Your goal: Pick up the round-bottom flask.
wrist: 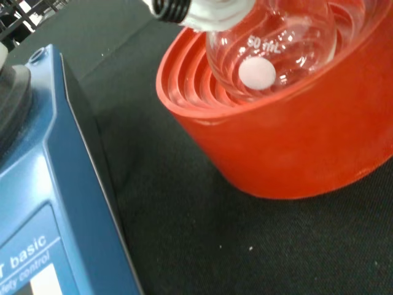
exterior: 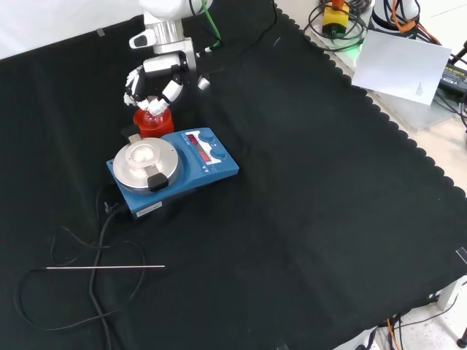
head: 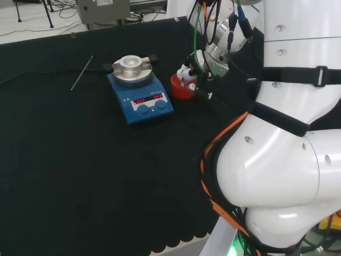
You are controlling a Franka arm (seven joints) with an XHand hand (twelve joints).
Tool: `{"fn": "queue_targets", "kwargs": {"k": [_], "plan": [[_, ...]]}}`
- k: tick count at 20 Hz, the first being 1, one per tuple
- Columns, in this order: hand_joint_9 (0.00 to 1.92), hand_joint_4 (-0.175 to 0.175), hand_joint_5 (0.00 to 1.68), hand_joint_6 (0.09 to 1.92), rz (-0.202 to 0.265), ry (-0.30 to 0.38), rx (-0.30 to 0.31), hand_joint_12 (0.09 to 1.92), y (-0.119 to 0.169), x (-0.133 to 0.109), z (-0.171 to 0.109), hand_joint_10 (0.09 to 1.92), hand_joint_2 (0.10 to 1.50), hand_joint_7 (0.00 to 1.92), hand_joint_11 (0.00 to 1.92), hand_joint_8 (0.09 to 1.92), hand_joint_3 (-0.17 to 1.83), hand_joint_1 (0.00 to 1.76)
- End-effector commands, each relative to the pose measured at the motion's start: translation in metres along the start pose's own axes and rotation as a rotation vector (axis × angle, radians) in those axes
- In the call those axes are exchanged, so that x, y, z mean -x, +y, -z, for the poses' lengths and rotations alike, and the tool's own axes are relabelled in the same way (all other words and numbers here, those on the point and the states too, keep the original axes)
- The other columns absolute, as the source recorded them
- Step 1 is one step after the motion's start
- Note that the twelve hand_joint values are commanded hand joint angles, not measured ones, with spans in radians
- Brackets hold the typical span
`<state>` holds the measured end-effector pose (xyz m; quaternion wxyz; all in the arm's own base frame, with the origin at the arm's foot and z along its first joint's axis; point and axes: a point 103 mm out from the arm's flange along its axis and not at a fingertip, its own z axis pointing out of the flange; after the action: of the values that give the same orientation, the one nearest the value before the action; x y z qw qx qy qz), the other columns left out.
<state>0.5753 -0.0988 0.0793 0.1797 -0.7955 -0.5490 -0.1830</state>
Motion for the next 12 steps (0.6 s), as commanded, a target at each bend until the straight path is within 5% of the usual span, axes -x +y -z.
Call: {"fn": "queue_targets", "kwargs": {"k": [1, 4, 12], "plan": [[0.74, -0.008, 0.87, 0.93, 0.016, 0.022, -0.017, 1.28, 0.000, 0.002, 0.001, 0.56, 0.81, 0.59, 0.37, 0.62, 0.40, 1.04], [0.69, -0.071, 0.65, 0.87, 0.031, 0.024, -0.020, 1.30, 0.001, 0.004, 0.007, 0.59, 0.60, 0.53, 0.32, 0.64, 0.68, 0.97], [0.65, -0.086, 0.49, 0.76, 0.022, 0.033, -0.036, 1.32, -0.003, 0.031, 0.019, 0.62, 0.53, 0.48, 0.28, 0.67, 0.73, 0.89]]}}
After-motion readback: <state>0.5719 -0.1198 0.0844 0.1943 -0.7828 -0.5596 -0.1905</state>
